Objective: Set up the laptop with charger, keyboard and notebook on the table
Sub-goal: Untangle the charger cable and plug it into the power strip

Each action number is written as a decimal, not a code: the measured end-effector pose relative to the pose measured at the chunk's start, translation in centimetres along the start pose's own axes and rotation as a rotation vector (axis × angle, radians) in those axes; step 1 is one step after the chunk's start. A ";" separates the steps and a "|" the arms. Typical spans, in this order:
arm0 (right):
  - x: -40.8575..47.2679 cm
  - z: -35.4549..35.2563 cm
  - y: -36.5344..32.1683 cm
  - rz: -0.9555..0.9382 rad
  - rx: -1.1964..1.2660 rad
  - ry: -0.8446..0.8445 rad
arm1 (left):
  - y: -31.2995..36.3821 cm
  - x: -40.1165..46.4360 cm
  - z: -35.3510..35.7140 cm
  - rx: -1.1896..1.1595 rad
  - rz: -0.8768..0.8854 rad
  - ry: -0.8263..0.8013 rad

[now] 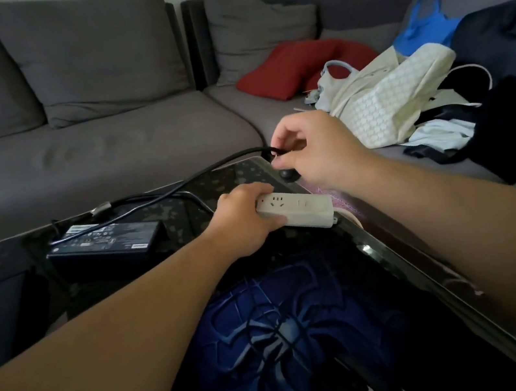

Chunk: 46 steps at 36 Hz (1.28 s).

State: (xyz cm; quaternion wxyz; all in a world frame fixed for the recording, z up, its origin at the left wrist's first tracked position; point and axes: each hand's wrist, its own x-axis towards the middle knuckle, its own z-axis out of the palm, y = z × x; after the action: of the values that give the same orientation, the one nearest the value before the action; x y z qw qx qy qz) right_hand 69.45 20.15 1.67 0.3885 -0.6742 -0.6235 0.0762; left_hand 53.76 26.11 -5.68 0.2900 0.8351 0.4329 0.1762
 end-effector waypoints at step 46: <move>-1.7 3.5 2.4 -0.019 0.308 -0.126 | -0.7 -1.3 -0.2 -0.035 -0.021 0.127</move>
State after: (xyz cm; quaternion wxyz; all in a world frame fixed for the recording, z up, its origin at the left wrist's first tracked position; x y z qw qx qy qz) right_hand 68.91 20.32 -2.86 0.4481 -0.5947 -0.6339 0.2092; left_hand 52.46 25.43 -6.01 0.2784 0.8124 0.4561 0.2332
